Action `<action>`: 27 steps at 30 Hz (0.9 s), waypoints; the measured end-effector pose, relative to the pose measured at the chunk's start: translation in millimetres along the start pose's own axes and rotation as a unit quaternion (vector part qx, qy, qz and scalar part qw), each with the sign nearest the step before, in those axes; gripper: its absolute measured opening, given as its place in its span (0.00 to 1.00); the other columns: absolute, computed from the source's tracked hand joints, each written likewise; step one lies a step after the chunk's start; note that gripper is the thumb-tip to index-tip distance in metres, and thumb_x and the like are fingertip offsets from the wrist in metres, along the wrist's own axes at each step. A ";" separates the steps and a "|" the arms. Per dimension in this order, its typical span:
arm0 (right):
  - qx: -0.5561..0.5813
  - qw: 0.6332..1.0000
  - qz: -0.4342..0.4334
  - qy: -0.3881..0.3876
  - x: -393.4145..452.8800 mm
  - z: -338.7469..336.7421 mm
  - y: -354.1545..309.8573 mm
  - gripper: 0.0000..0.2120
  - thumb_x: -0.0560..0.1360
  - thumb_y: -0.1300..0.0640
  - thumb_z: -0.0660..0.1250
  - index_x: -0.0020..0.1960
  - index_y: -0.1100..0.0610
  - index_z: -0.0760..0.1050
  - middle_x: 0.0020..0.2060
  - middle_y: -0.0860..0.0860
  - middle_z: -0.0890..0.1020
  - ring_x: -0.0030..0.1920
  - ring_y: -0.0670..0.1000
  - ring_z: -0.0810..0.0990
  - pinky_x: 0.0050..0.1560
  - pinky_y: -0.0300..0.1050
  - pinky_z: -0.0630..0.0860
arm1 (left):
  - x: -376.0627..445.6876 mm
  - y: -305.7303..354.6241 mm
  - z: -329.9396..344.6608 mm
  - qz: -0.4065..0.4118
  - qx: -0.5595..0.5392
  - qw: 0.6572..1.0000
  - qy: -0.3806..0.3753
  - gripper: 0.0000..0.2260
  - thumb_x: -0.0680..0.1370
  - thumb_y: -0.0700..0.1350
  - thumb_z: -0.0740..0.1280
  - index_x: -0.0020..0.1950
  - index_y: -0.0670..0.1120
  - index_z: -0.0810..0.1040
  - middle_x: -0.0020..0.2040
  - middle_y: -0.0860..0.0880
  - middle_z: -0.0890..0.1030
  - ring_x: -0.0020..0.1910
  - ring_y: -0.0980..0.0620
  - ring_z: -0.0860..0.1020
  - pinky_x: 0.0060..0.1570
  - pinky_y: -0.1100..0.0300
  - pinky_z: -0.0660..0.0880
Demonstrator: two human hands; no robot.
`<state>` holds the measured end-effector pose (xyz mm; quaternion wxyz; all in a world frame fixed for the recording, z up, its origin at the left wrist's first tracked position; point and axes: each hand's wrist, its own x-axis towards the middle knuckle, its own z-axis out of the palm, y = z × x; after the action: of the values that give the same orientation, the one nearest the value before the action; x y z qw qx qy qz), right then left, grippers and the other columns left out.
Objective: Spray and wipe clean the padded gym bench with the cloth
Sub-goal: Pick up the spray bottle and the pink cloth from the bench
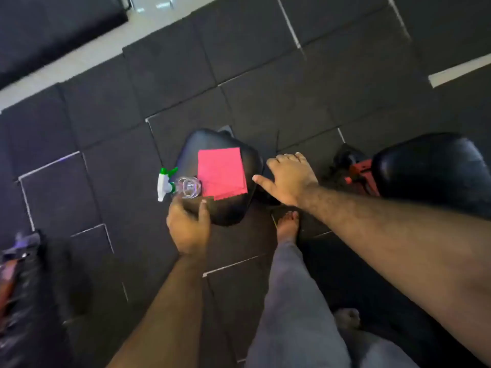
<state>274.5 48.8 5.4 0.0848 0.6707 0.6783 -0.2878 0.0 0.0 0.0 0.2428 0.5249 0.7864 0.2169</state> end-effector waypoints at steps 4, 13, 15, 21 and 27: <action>-0.030 0.996 -0.068 -0.055 82.8 40.9 -46.2 0.33 0.82 0.32 0.57 0.74 0.56 0.73 0.71 0.58 0.78 0.73 0.62 0.74 0.80 0.62 0.63 | 47.3 -40.4 16.8 -0.029 -0.013 0.993 0.113 0.31 0.73 0.39 0.80 0.73 0.32 0.75 0.68 0.34 0.80 0.68 0.34 0.77 0.73 0.44 0.71; -0.077 0.995 -0.070 -0.006 192.8 98.7 -109.0 0.42 0.77 0.36 0.71 0.81 0.57 0.61 0.73 0.58 0.71 0.72 0.62 0.71 0.69 0.63 0.71 | 101.8 -75.9 71.1 -0.228 -0.279 0.894 0.268 0.49 0.59 0.48 0.91 0.71 0.39 0.68 0.68 0.38 0.73 0.66 0.37 0.77 0.66 0.48 0.78; -0.067 0.996 -0.055 -0.012 200.4 99.7 -113.7 0.39 0.76 0.38 0.74 0.77 0.57 0.65 0.70 0.58 0.74 0.70 0.62 0.73 0.67 0.62 0.72 | 112.1 -79.0 77.5 -0.186 -0.331 0.910 0.168 0.52 0.64 0.42 0.89 0.82 0.40 0.64 0.78 0.38 0.72 0.77 0.40 0.74 0.76 0.50 0.75; 0.068 0.990 -0.053 -0.114 188.6 92.7 -101.8 0.22 0.77 0.53 0.74 0.68 0.59 0.75 0.65 0.61 0.75 0.64 0.65 0.79 0.63 0.54 0.77 | 118.7 -72.6 77.2 -0.036 -0.225 0.971 0.069 0.30 0.79 0.48 0.78 0.80 0.45 0.77 0.63 0.68 0.84 0.63 0.59 0.84 0.68 0.54 0.80; 0.241 0.965 0.030 -0.097 111.7 80.7 -52.1 0.15 0.74 0.58 0.76 0.56 0.57 0.76 0.51 0.57 0.83 0.54 0.60 0.83 0.47 0.47 0.74 | 83.9 -23.6 65.1 -0.001 -0.119 0.992 -0.035 0.32 0.69 0.78 0.74 0.47 0.49 0.87 0.36 0.60 0.84 0.38 0.63 0.82 0.43 0.61 0.82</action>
<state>193.1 107.7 -102.3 -0.0058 0.6605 0.5567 -0.5038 -5.1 75.3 -78.3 0.3315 0.4986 0.7465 0.2901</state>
